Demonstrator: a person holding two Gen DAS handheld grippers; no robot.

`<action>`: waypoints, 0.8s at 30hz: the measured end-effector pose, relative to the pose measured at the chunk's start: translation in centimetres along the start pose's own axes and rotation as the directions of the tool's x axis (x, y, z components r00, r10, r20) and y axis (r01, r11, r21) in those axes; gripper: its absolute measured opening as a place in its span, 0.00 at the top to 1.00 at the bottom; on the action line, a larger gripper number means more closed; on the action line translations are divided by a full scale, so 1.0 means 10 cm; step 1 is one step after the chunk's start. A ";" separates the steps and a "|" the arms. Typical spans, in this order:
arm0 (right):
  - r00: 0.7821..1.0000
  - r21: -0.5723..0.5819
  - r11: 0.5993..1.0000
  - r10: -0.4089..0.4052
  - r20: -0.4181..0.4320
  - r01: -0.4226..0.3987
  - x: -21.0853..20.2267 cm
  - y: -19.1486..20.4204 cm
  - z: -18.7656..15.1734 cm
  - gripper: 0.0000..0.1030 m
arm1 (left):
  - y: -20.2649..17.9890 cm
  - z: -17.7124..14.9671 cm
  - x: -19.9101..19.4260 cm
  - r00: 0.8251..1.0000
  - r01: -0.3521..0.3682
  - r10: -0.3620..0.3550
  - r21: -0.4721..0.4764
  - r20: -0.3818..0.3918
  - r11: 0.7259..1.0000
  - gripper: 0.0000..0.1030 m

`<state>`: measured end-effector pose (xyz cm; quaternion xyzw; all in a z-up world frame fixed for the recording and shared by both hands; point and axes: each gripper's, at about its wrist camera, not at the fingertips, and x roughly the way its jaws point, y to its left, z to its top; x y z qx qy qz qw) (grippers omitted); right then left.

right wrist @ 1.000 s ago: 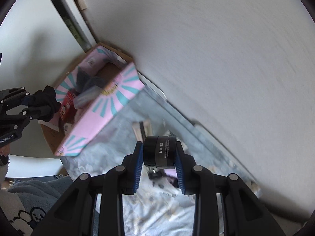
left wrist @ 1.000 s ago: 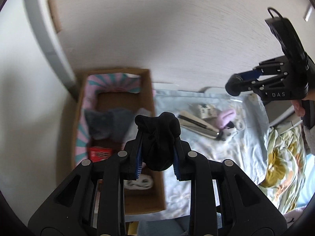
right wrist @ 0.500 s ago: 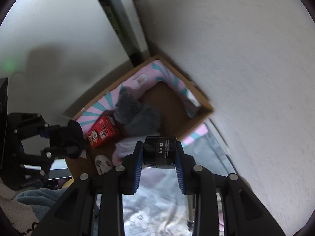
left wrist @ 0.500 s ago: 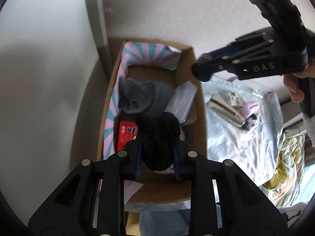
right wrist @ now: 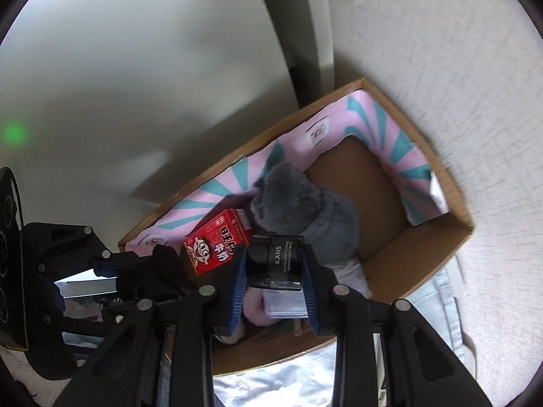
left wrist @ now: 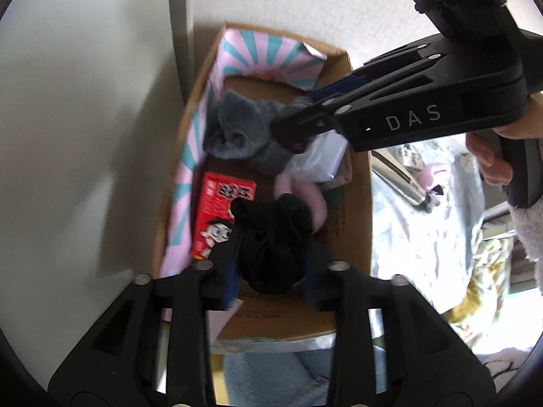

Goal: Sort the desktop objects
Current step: 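Open left tool over the box while right tool releases the black jar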

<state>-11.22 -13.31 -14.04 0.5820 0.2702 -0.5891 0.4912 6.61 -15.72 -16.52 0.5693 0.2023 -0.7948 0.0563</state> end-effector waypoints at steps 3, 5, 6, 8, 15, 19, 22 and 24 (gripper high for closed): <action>0.999 0.032 0.999 0.027 -0.019 -0.026 0.08 -0.01 0.00 0.34 | -0.04 -0.03 0.04 1.000 -0.023 0.023 0.005 -0.021 1.000 0.00; 0.999 0.061 0.998 0.035 -0.027 -0.033 0.10 -0.04 0.00 0.01 | -0.07 -0.07 0.04 1.000 -0.002 0.002 0.017 -0.008 1.000 0.00; 0.999 0.066 0.997 0.036 -0.005 -0.035 0.07 -0.05 -0.02 0.00 | -0.08 -0.08 0.04 1.000 0.003 -0.003 0.017 -0.006 1.000 0.00; 0.998 0.074 0.996 0.041 0.048 -0.044 0.00 -0.07 -0.06 0.00 | -0.10 -0.12 0.05 1.000 -0.013 0.013 0.025 -0.002 1.000 0.00; 0.994 0.127 0.991 0.018 0.109 -0.032 -0.20 -0.22 -0.27 0.00 | -0.18 -0.17 0.05 0.999 -0.041 0.042 0.070 -0.015 0.997 0.00; 0.991 0.157 0.987 0.003 0.130 -0.024 -0.27 -0.29 -0.45 0.00 | -0.28 -0.10 0.05 0.999 -0.032 0.035 0.099 -0.025 0.995 0.00; 0.991 0.165 0.986 -0.002 0.131 -0.020 -0.32 -0.33 -0.62 0.00 | -0.41 -0.06 0.04 0.999 -0.043 0.046 0.141 -0.020 0.989 0.00; 0.990 0.166 0.986 -0.021 0.137 -0.002 -0.40 -0.37 -0.74 0.00 | -0.54 -0.02 0.03 0.998 -0.051 0.054 0.175 -0.013 0.983 0.00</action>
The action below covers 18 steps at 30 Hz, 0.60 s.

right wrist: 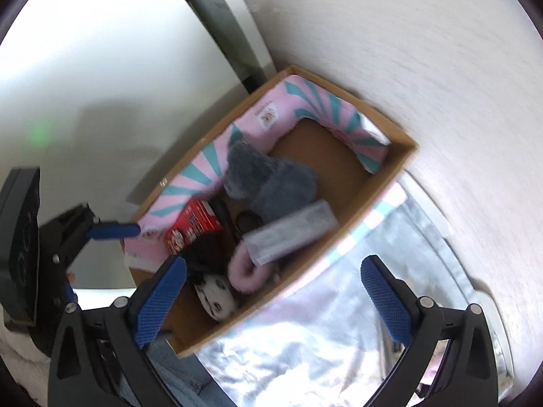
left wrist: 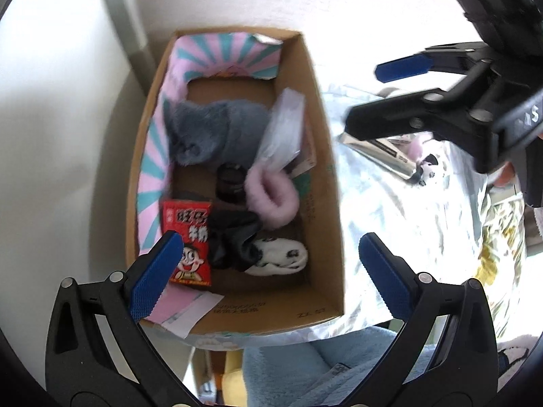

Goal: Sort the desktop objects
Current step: 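Open left tool over the box while right tool releases the black jar, then move both tools back from the box over the table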

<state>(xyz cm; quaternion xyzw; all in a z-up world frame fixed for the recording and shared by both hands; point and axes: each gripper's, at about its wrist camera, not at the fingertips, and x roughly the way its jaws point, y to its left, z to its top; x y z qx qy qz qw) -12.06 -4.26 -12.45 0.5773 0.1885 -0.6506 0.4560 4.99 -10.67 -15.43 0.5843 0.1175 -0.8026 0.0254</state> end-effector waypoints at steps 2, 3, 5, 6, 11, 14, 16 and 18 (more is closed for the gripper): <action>1.000 0.009 1.000 -0.013 0.020 0.012 -0.14 -0.08 -0.11 0.00 | -0.12 0.06 -0.01 1.000 0.002 -0.002 0.032 0.006 0.999 0.00; 0.999 0.023 1.000 -0.016 0.032 0.015 -0.23 -0.14 -0.18 0.00 | -0.21 0.10 -0.03 1.000 0.005 -0.006 0.058 0.009 0.998 0.00; 0.999 0.054 0.998 -0.019 0.049 0.016 -0.42 -0.26 -0.33 0.00 | -0.38 0.17 -0.06 1.000 0.009 -0.009 0.098 0.009 0.995 0.00; 0.998 0.071 0.997 -0.029 0.056 0.025 -0.54 -0.33 -0.42 0.00 | -0.49 0.21 -0.06 1.000 0.012 -0.013 0.135 0.010 0.991 0.00; 0.989 0.182 0.974 -0.144 0.016 0.139 -1.07 -0.70 -0.90 0.00 | -1.10 0.36 -0.11 0.999 0.028 -0.038 0.322 0.025 0.946 0.00; 0.970 0.285 0.935 -0.237 0.054 0.212 -1.44 -0.94 -1.28 0.00 | -1.39 0.44 -0.14 0.997 0.040 -0.061 0.396 0.041 0.918 0.00; 0.966 0.346 0.913 -0.253 0.058 0.218 -1.59 -1.07 -1.49 0.00 | -1.55 0.49 -0.11 0.997 0.049 -0.072 0.427 0.040 0.903 0.00; 0.956 0.397 0.884 -0.289 0.046 0.248 -1.68 -1.19 -1.72 0.00 | -1.68 0.55 -0.07 0.996 0.055 -0.080 0.451 0.037 0.891 0.00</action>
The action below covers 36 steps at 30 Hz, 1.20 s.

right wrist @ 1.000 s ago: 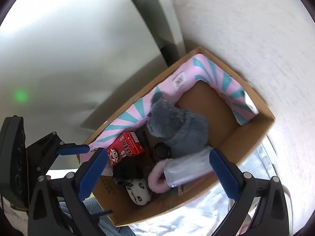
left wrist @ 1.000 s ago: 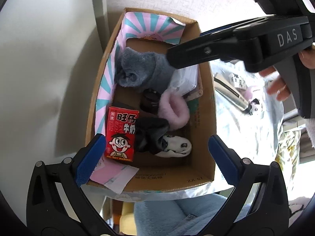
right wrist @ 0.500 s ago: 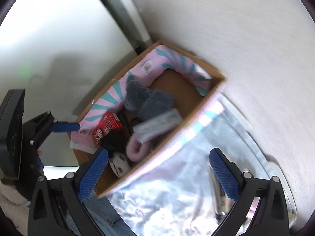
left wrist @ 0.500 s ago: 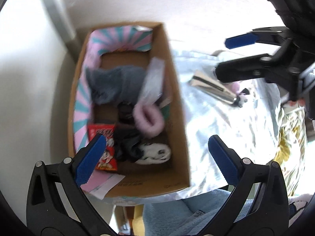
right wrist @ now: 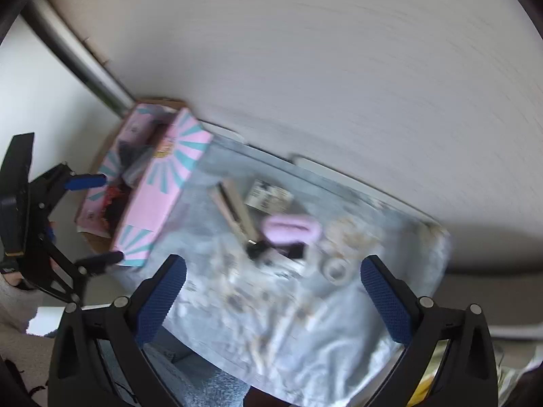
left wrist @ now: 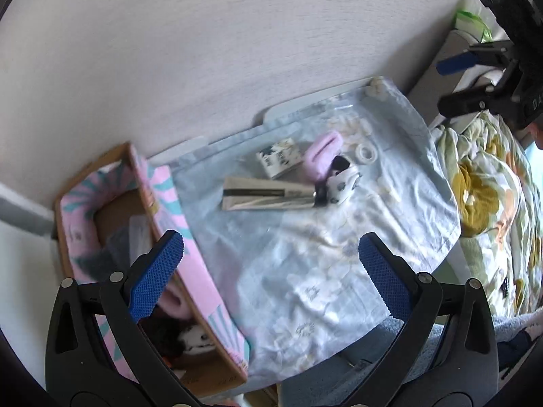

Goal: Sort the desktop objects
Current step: 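Move both tools back from the box over the table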

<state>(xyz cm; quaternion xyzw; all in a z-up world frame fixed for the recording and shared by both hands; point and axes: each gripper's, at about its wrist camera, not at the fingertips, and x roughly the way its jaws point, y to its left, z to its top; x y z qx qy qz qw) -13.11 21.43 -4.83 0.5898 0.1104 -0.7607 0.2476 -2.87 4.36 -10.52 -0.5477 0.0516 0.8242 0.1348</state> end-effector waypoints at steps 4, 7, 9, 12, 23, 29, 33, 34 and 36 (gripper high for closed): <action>0.998 0.079 0.995 -0.066 -0.007 0.066 0.00 -0.31 -0.29 0.00 | -0.14 0.12 0.13 0.999 -0.035 0.036 0.052 -0.015 0.998 0.00; 0.997 0.112 0.990 -0.080 -0.003 0.080 0.03 -0.49 -0.46 0.00 | -0.20 0.17 0.29 0.999 -0.041 0.043 0.088 -0.028 0.995 0.00; 0.997 0.134 0.988 -0.080 0.000 0.079 0.08 -0.58 -0.56 0.00 | -0.26 0.18 0.38 0.999 -0.035 0.038 0.118 -0.026 0.992 0.00; 0.996 0.141 0.986 -0.088 -0.002 0.088 0.20 -0.67 -0.68 0.00 | -0.40 0.19 0.53 1.000 -0.009 0.012 0.182 -0.014 0.983 0.00; 0.998 0.089 0.994 -0.066 0.004 0.066 0.97 -0.81 -0.79 0.08 | -0.70 0.48 1.26 1.000 0.023 -0.022 0.278 -0.008 0.960 0.05; 0.996 0.001 0.996 -0.088 0.030 0.088 1.40 -0.83 -0.78 0.30 | -0.78 0.70 1.63 0.999 0.031 -0.034 0.316 0.003 0.948 0.17; 0.993 -0.050 0.994 -0.088 0.073 0.092 1.50 -0.80 -0.78 0.33 | -0.78 0.79 1.79 0.998 0.059 -0.063 0.318 0.003 0.946 0.22; 0.993 -0.056 0.994 -0.084 0.082 0.089 1.52 -0.81 -0.78 0.35 | -0.78 0.80 1.84 0.998 0.064 -0.067 0.316 -0.002 0.947 0.26; 0.993 -0.068 0.994 -0.077 0.091 0.083 1.56 -0.81 -0.78 0.39 | -0.77 0.81 1.91 0.997 0.073 -0.072 0.315 -0.014 0.946 0.27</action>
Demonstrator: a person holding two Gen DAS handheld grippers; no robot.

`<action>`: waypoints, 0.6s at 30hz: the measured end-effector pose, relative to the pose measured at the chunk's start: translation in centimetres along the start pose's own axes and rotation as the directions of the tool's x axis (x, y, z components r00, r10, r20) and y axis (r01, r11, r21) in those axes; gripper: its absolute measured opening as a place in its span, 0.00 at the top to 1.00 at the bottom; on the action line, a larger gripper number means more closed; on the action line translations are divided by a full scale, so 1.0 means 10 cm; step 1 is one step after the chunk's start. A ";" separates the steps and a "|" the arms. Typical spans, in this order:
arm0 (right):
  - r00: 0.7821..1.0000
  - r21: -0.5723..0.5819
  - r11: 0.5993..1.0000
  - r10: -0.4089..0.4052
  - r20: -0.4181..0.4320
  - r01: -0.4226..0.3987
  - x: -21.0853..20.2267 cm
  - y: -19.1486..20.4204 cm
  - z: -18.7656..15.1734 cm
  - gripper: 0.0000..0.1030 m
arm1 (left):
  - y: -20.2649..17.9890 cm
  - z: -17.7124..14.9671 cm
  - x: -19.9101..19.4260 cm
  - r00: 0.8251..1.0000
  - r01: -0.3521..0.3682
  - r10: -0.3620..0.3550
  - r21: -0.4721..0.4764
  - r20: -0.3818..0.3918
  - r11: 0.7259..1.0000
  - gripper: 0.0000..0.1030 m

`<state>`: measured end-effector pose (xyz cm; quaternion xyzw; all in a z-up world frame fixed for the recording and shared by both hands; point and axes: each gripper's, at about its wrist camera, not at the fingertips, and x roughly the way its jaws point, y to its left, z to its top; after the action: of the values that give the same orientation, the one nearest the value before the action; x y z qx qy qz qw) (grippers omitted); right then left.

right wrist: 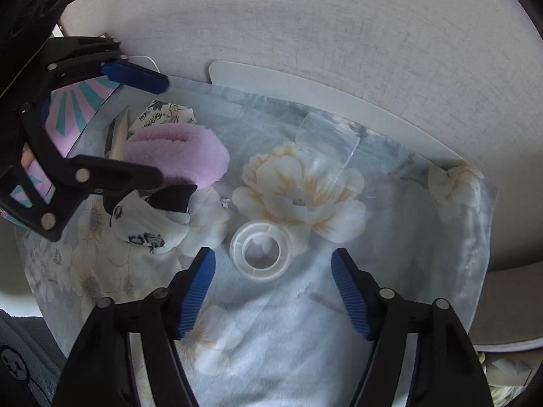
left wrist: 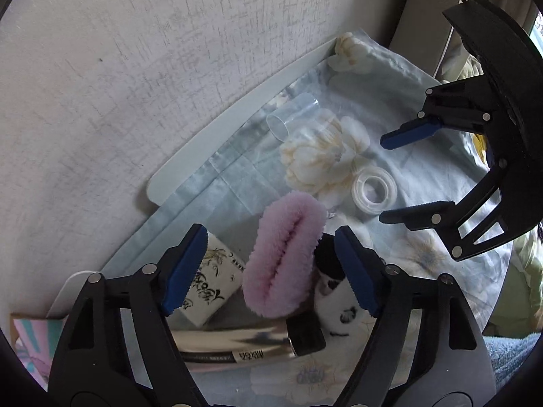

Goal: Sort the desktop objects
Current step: 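Move both tools back from the box over the table, then grasp the pink fluffy slipper with left tool while right tool grasps the clear tape roll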

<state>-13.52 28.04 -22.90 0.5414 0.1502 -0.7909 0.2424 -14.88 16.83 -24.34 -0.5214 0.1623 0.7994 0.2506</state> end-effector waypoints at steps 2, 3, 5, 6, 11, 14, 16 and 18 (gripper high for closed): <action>1.000 -0.016 1.000 0.004 -0.007 -0.005 0.06 0.01 0.00 0.41 | 0.00 0.00 0.05 1.000 0.005 -0.005 0.002 -0.002 1.000 0.33; 1.000 -0.025 1.000 0.002 -0.009 -0.003 0.08 0.01 0.00 0.42 | 0.00 -0.01 0.07 1.000 0.008 -0.008 0.003 -0.004 1.000 0.36; 1.000 -0.047 0.999 -0.001 -0.010 0.000 0.12 0.03 -0.01 0.45 | 0.00 -0.02 0.11 1.000 0.009 -0.008 0.009 -0.017 1.000 0.43; 1.000 -0.053 0.999 -0.002 -0.007 0.002 0.13 0.03 -0.01 0.47 | 0.00 -0.03 0.13 1.000 0.015 -0.015 0.006 -0.023 1.000 0.48; 1.000 -0.081 0.997 0.009 0.011 -0.008 0.13 0.06 -0.05 0.60 | -0.01 -0.06 0.17 0.998 0.055 -0.055 -0.002 -0.026 0.998 0.72; 1.000 -0.109 0.994 0.008 0.018 -0.006 0.12 0.10 -0.06 0.62 | -0.05 -0.06 0.16 0.998 0.061 -0.061 0.009 -0.027 0.998 0.76; 1.000 -0.108 0.994 0.014 0.019 -0.012 0.12 0.09 -0.07 0.62 | -0.05 -0.06 0.14 0.997 0.068 -0.068 0.006 -0.023 0.998 0.76; 1.000 -0.106 0.994 0.017 0.020 -0.015 0.11 0.09 -0.08 0.62 | -0.04 -0.06 0.10 0.998 0.067 -0.067 0.005 -0.017 0.998 0.77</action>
<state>-12.75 27.47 -24.20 0.5209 0.1849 -0.7853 0.2788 -14.49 17.10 -25.55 -0.5326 0.1493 0.7856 0.2773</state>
